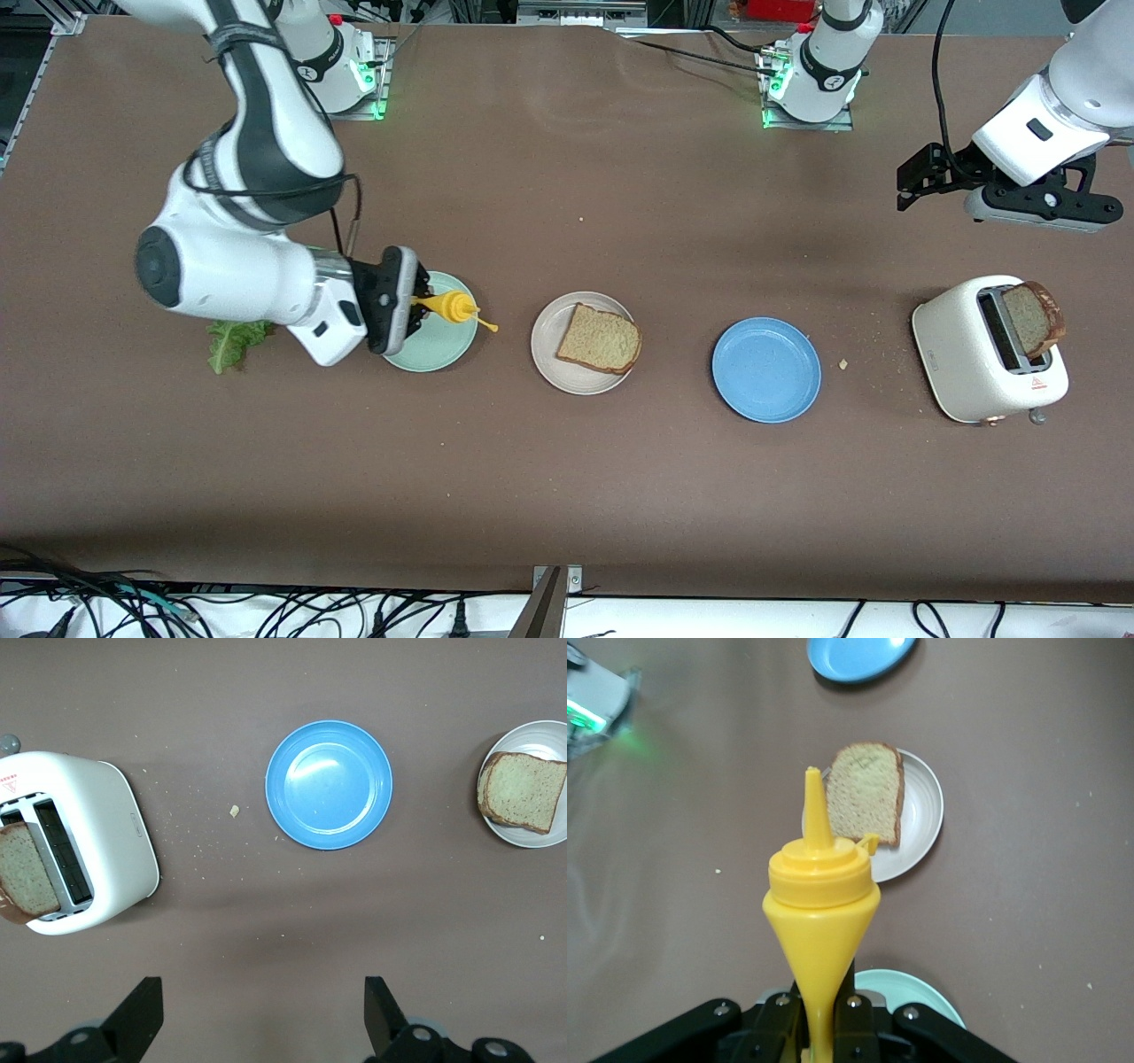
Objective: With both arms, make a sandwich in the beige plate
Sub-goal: 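Carry the yellow bottle back past the mint-green plate with the right gripper, then lower the yellow bottle onto the table and open the right gripper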
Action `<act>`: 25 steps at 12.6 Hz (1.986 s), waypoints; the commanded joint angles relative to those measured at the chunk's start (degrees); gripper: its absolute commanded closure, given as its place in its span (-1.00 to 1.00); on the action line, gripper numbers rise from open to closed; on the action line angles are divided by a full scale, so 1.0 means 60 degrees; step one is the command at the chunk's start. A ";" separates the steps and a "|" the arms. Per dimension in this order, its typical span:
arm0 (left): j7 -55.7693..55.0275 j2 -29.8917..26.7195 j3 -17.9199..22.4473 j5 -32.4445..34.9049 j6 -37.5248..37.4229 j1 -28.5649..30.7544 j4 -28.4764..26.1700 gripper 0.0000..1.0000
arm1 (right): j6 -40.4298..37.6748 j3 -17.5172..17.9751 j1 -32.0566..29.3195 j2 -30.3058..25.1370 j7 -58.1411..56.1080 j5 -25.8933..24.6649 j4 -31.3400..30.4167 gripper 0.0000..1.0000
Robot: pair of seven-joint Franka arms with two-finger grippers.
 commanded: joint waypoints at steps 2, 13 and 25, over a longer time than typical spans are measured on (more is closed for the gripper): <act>0.0094 0.0095 0.0009 -0.0172 -0.0033 0.0053 0.0195 -1.00 | -0.0897 -0.0106 -0.0839 -0.0237 -0.2113 0.1158 -0.0327 0.77; 0.0094 0.0095 0.0009 -0.0158 -0.0047 0.0053 0.0195 -1.00 | -0.3080 -0.0107 -0.3007 0.0597 -0.7048 0.2683 -0.0766 0.77; 0.0094 0.0095 0.0009 -0.0158 -0.0033 0.0053 0.0195 -1.00 | -0.4386 -0.0034 -0.4488 0.2809 -1.0858 0.3138 -0.0664 0.74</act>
